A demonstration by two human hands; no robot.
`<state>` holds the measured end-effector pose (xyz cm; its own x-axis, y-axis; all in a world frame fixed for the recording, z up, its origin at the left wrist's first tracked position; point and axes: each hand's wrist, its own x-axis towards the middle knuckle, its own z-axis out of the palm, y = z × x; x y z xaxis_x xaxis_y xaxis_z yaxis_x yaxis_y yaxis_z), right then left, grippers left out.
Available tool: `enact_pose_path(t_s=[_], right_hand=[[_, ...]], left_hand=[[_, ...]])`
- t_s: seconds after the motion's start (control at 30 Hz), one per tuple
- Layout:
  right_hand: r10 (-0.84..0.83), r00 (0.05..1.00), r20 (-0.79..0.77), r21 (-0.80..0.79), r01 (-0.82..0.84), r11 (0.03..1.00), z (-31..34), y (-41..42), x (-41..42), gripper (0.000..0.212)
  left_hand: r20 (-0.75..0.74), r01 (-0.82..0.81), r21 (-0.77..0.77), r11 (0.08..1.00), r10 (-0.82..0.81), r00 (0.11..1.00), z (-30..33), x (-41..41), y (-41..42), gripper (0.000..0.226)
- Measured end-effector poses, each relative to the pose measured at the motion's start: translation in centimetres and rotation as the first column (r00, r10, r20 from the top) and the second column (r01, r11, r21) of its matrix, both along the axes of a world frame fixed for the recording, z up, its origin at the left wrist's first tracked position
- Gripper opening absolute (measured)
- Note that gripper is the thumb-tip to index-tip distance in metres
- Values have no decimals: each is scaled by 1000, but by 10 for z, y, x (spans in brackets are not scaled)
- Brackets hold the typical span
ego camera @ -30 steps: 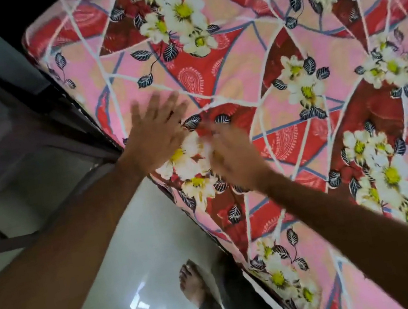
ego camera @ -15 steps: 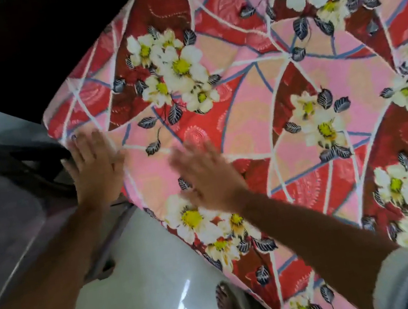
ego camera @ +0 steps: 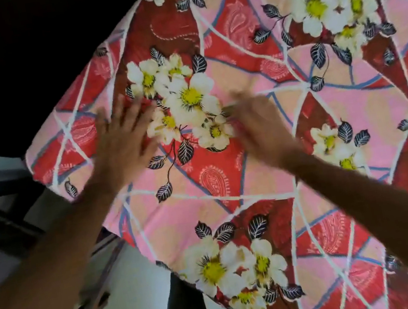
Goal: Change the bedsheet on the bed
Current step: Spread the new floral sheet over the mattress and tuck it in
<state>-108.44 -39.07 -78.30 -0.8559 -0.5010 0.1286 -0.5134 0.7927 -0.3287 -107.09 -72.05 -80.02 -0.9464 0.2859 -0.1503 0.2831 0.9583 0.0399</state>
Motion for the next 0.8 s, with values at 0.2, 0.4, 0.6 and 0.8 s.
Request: enact_pose_path(t_s=[0.2, 0.4, 0.6, 0.8], right_hand=[[-504, 864, 11, 362, 466, 807, -5, -22, -59, 77], [154, 972, 176, 288, -201, 936, -1, -196, 8, 90], [737, 661, 143, 283, -740, 610, 1, -256, 37, 55], [480, 858, 183, -30, -483, 875, 0, -123, -39, 36]], left_hand=[[70, -97, 11, 995, 96, 993, 1, -44, -105, 75], [53, -35, 140, 990, 28, 998, 15, -64, -114, 71], [-140, 474, 217, 854, -453, 881, 31, -139, 3, 60], [-72, 630, 40, 775, -627, 776, -8, -182, 27, 65]])
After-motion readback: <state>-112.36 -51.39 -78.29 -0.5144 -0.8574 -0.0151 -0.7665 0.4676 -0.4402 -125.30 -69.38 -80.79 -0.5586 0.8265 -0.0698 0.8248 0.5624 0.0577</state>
